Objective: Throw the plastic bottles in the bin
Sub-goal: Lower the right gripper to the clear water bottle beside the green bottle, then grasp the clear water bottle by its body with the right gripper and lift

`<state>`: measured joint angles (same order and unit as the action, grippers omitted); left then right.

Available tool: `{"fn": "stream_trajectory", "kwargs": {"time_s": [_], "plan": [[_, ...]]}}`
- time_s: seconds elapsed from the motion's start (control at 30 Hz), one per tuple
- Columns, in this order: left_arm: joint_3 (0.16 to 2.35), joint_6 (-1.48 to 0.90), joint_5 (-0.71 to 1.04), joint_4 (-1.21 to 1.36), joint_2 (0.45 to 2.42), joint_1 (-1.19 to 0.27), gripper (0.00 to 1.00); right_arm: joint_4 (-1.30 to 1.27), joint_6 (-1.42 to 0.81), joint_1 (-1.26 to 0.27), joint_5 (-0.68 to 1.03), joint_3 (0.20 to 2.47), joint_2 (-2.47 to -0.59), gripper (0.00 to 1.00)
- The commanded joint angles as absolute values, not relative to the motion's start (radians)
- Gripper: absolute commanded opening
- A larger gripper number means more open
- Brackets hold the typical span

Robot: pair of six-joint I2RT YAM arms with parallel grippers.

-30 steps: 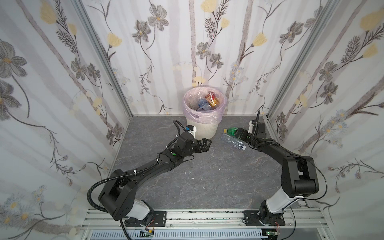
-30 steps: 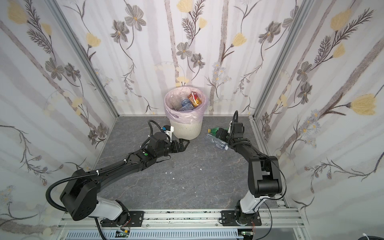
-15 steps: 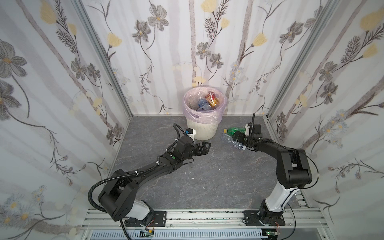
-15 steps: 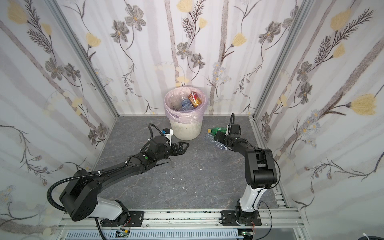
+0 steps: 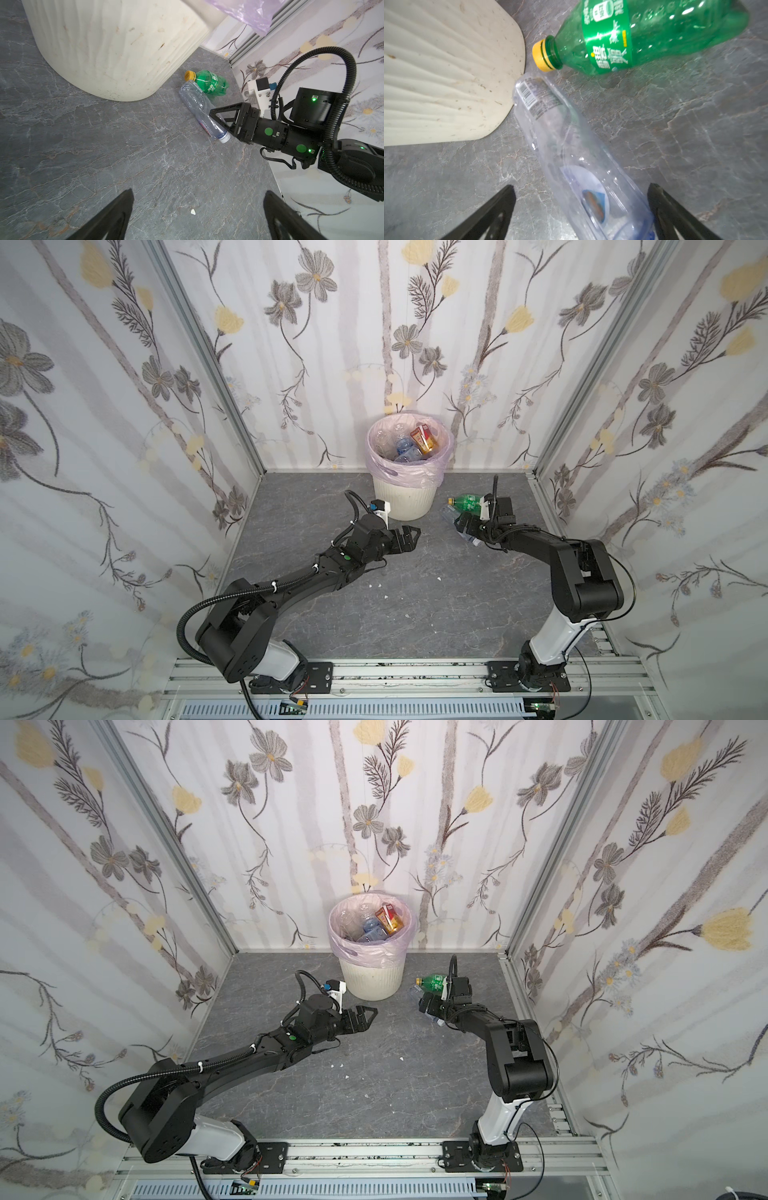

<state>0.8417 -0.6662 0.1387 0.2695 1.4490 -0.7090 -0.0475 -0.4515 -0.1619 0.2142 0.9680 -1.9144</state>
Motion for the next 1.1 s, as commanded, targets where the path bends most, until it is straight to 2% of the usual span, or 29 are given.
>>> {"fn": "stream_trajectory", "kwargs": {"time_s": [0.0, 0.63, 0.83, 1.07], "plan": [[0.839, -0.675, 0.133, 0.319, 1.448, -0.709, 1.00, -0.090, -0.453, -0.177, 0.217, 0.959, -1.906, 1.00], [0.823, -0.678, 0.129, 0.328, 1.440, -0.709, 1.00, -0.043, -0.443, -0.260, 0.101, 0.975, -1.924, 0.99], [0.819, -0.679, 0.126, 0.328, 1.437, -0.708, 1.00, -0.020, -0.438, -0.276, 0.079, 0.995, -1.942, 0.86], [0.817, -0.678, 0.125, 0.330, 1.436, -0.707, 1.00, -0.002, -0.424, -0.291, 0.064, 0.997, -1.955, 0.77]]}}
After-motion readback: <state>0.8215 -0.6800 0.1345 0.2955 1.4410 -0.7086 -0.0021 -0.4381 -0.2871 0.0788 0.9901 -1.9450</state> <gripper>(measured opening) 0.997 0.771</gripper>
